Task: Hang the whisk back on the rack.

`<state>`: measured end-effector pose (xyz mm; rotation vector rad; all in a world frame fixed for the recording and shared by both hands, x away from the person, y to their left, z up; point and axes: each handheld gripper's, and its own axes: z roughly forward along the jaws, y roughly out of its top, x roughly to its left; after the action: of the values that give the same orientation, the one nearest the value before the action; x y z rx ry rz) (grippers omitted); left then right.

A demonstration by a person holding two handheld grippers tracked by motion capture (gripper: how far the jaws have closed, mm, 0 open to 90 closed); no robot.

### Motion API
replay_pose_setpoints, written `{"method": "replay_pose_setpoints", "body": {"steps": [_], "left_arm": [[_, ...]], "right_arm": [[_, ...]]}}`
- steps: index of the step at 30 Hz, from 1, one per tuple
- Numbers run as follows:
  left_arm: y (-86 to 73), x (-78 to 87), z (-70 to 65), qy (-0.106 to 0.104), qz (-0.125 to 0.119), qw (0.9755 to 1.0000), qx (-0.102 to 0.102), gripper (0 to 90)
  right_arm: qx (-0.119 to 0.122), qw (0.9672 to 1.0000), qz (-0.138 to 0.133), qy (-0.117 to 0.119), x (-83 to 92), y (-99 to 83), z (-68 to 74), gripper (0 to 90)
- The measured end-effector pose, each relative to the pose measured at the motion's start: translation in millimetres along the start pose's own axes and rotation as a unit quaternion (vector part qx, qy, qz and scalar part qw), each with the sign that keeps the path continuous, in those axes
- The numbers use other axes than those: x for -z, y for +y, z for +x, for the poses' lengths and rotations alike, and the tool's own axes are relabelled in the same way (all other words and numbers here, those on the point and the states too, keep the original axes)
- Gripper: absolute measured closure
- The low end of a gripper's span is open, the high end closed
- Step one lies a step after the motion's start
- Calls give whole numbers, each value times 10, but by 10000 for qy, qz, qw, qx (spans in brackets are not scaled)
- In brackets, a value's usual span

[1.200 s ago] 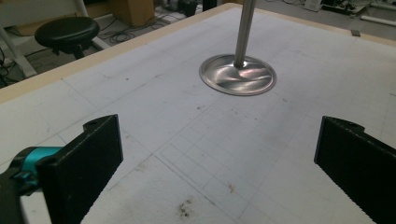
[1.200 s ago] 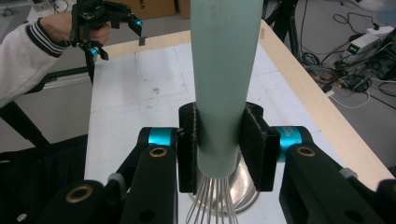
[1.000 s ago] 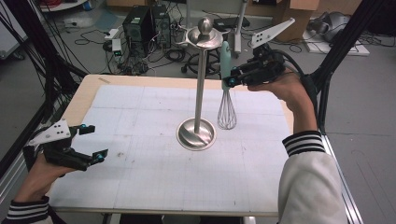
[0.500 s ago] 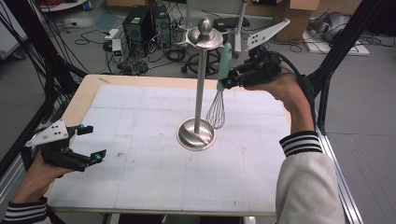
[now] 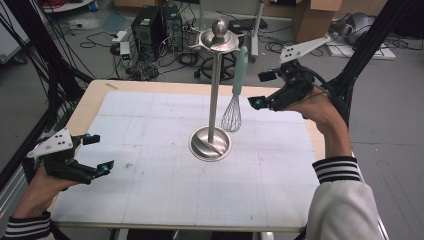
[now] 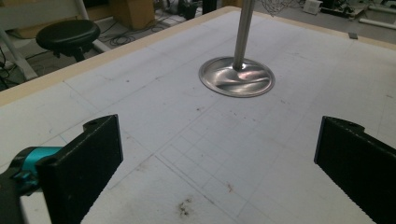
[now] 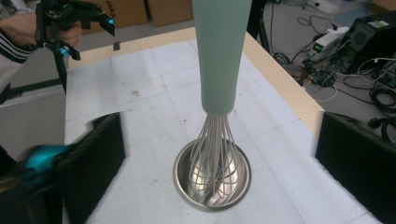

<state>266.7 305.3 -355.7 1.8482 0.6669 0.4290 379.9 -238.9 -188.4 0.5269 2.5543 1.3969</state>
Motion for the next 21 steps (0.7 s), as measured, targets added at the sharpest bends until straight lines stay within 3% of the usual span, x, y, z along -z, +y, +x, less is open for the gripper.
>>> {"method": "replay_pose_setpoints", "body": {"steps": [5,21], "left_arm": [[8,6,-11,22,7,10000,-17,17],[-29,-22,-16,-15,103,9999,-29,17]], "right_arm": [[-170,9994,-117,-270,77,-171,53,6],[-299,9981,-214,-488,84,-976,323,6]]}}
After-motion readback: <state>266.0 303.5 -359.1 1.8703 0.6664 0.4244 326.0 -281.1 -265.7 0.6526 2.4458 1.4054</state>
